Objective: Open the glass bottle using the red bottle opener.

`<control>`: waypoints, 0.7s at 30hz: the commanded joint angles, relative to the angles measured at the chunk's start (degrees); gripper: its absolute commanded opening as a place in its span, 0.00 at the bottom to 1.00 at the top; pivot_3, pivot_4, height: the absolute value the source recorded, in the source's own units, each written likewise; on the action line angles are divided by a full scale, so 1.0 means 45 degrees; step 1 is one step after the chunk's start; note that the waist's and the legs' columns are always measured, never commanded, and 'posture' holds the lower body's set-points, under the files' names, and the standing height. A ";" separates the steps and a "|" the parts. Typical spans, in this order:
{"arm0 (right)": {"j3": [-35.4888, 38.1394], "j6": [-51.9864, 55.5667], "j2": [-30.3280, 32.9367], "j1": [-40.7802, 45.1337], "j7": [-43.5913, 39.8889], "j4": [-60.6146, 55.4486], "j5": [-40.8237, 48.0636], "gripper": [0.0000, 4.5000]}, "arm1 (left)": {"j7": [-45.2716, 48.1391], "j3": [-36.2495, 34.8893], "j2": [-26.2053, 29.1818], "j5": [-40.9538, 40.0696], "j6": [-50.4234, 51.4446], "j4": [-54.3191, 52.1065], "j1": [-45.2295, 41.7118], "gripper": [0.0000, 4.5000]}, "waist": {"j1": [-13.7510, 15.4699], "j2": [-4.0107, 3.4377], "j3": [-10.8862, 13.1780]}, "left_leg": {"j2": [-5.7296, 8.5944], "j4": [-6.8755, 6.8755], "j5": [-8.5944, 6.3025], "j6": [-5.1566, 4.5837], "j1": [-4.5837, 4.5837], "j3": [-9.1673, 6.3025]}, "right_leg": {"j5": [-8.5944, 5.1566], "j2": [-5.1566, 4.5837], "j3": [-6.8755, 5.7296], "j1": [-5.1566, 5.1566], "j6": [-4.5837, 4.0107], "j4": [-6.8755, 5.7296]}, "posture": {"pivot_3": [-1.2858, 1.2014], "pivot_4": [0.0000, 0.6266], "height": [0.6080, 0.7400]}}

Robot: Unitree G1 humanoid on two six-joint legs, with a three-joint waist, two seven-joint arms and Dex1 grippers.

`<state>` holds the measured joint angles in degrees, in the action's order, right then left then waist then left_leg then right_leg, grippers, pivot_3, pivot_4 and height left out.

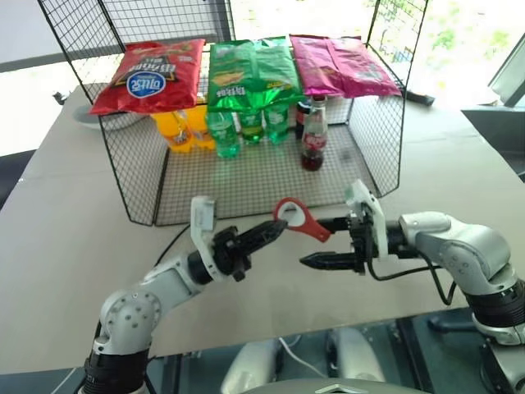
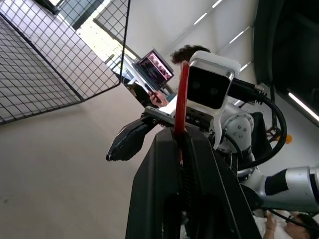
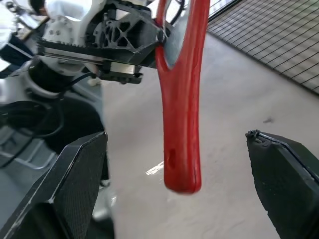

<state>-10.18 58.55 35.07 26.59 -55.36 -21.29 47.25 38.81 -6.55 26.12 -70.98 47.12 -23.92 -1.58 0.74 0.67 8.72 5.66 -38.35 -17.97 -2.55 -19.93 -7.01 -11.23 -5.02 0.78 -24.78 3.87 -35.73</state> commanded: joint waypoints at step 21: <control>0.0303 0.1937 0.0769 0.0909 -0.0901 -0.0414 0.2108 0.00 | 0.0453 0.0241 -0.0074 0.0622 -0.0205 -0.0435 0.0151 0.00 | 0.0011 0.0003 0.0003 | 0.0000 0.0002 -0.0005 -0.0006 -0.0019 -0.0001 | 0.0000 -0.0027 -0.0003 -0.0010 0.0001 0.0016 | 0.52 0.24 1.00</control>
<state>-8.40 67.58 38.39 30.23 -57.26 -19.75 55.01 42.00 -4.63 25.92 -68.71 47.01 -25.86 -0.85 0.79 0.69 8.74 5.66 -38.34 -17.99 -2.58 -20.02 -7.02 -11.23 -5.14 0.76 -24.83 3.87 -35.65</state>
